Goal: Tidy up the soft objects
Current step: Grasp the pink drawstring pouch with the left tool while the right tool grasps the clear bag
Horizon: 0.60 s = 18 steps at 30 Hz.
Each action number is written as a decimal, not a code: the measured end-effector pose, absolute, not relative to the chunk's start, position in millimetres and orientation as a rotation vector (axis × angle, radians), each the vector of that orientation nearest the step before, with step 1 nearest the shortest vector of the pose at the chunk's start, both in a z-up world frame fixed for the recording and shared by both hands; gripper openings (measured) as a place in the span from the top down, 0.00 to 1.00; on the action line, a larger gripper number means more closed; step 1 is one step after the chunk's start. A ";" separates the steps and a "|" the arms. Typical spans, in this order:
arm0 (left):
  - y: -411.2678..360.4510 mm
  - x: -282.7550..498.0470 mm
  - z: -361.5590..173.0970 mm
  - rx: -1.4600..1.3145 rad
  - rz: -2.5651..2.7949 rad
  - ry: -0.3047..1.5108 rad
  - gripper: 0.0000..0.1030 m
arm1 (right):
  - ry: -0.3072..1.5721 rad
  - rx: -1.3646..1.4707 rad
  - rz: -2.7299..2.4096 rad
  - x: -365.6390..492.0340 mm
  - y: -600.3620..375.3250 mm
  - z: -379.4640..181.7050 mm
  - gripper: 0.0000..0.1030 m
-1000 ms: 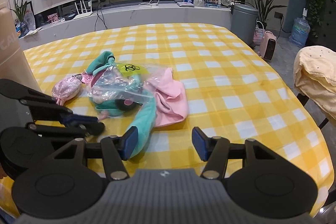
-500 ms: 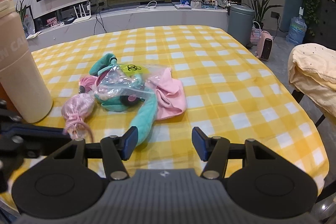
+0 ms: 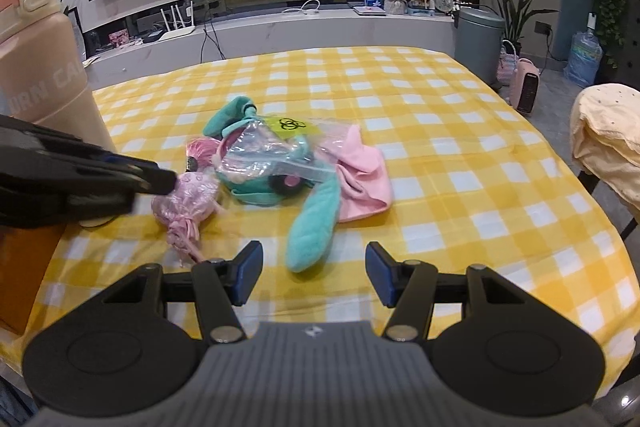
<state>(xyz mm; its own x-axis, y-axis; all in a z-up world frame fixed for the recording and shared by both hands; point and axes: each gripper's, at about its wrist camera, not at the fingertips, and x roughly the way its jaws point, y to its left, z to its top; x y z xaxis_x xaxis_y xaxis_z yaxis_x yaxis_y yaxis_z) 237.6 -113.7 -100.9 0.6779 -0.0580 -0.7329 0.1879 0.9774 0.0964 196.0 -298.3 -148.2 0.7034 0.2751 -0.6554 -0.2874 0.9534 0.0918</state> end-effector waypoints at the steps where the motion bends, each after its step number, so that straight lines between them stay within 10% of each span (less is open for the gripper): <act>1: -112.2 240.7 -105.4 0.166 -0.125 0.829 0.58 | 0.725 -0.019 0.316 197.6 -297.0 -148.1 0.45; 5: -112.7 239.7 -116.0 0.195 -0.071 0.812 0.33 | 0.717 -0.022 0.329 204.7 -295.6 -148.1 0.45; 13: -114.4 249.9 -128.9 0.179 -0.063 0.881 0.24 | 0.692 -0.085 0.347 242.1 -288.8 -149.6 0.44; 18: -110.9 249.0 -132.9 0.148 -0.066 0.875 0.32 | 0.706 0.004 0.379 271.2 -284.9 -146.9 0.24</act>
<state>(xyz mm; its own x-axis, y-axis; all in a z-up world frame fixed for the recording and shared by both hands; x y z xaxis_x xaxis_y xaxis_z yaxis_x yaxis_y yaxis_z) 249.0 -110.9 -132.9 0.6396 0.0033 -0.7687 0.1177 0.9878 0.1023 271.2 -284.9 -146.9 0.6957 0.3411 -0.6322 -0.3383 0.9319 0.1305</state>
